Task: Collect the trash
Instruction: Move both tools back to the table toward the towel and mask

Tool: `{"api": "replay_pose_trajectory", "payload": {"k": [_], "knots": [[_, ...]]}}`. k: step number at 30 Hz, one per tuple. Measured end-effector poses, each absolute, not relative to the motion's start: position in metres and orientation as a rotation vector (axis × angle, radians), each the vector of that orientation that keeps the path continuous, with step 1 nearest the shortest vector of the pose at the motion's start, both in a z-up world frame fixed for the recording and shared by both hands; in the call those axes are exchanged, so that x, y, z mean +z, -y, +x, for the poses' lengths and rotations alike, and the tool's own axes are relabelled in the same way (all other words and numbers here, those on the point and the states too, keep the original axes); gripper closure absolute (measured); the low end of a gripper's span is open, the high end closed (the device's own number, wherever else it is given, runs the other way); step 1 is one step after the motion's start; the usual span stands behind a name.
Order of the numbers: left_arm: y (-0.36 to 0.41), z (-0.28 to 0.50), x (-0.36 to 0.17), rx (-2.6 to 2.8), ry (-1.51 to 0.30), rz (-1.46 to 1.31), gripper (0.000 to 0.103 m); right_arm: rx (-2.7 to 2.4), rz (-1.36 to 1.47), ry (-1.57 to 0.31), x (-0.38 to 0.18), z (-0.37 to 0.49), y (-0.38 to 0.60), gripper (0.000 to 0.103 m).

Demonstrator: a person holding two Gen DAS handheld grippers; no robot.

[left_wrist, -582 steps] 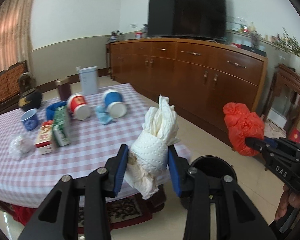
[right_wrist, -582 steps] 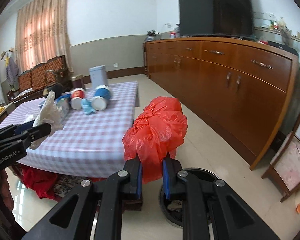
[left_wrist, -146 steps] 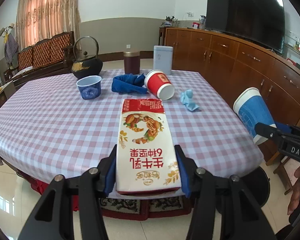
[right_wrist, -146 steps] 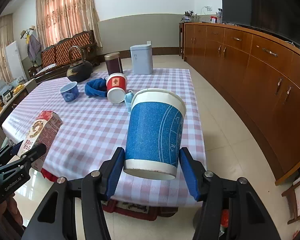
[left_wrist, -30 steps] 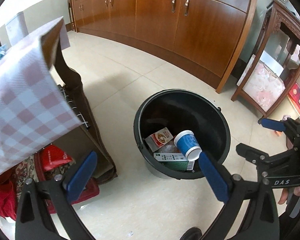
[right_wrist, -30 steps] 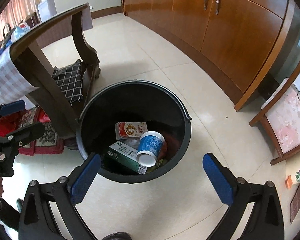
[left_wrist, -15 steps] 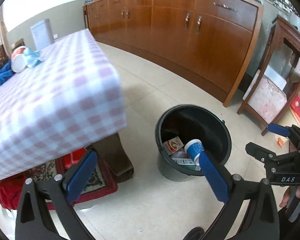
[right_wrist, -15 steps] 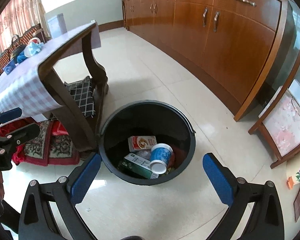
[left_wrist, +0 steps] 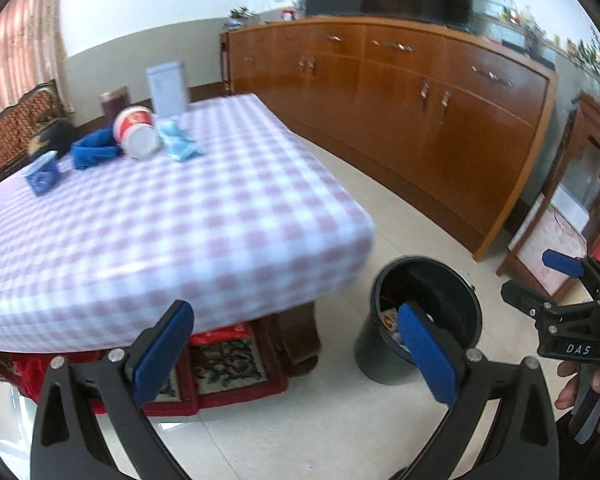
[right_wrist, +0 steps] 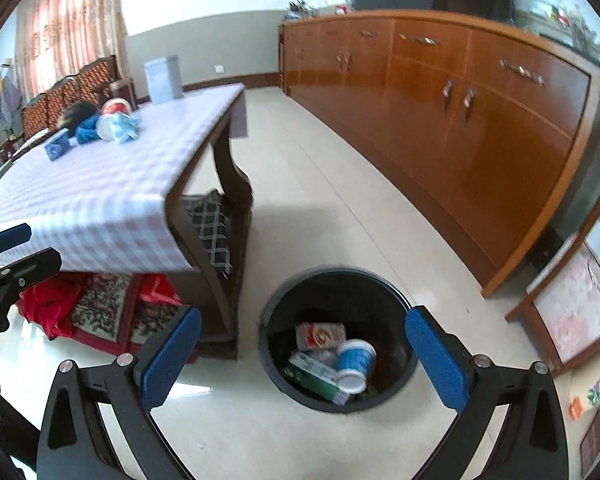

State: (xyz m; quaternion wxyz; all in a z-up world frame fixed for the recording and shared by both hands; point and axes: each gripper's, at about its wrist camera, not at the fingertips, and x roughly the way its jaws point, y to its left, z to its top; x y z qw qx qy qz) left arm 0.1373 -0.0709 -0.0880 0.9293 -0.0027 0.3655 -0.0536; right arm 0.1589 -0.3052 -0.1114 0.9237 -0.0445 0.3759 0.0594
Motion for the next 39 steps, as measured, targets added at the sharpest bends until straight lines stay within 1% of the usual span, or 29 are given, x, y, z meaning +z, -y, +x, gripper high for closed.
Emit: {"api": "replay_pose_trajectory", "payload": {"k": [8,14,21,28,30,32,37,39], "knots": [[0.007,0.132,-0.068,-0.007,-0.707,-0.038,0.001,0.234,-0.103,-0.711,-0.077,0.180,0.241,0.000],[-0.049,0.135,-0.060,0.087,-0.696,-0.069,0.001,0.308,-0.181,-0.703,-0.062,0.204,0.166,0.000],[-0.112,0.147,-0.056,0.199,-0.669,-0.112,0.001,0.370,-0.203,-0.706,-0.054,0.242,0.099,0.000],[-0.146,0.168,-0.057,0.239,-0.671,-0.111,0.001,0.411,-0.236,-0.719,-0.057,0.283,0.055,0.000],[-0.153,0.175,-0.060,0.241,-0.675,-0.112,0.001,0.419,-0.245,-0.724,-0.060,0.295,0.043,0.002],[-0.160,0.183,-0.063,0.247,-0.679,-0.112,0.001,0.422,-0.250,-0.730,-0.063,0.307,0.036,0.009],[-0.176,0.202,-0.071,0.256,-0.697,-0.118,0.001,0.430,-0.241,-0.762,-0.075,0.339,0.021,0.015],[-0.179,0.211,-0.075,0.256,-0.704,-0.115,0.001,0.435,-0.239,-0.778,-0.081,0.352,0.015,0.019]]}}
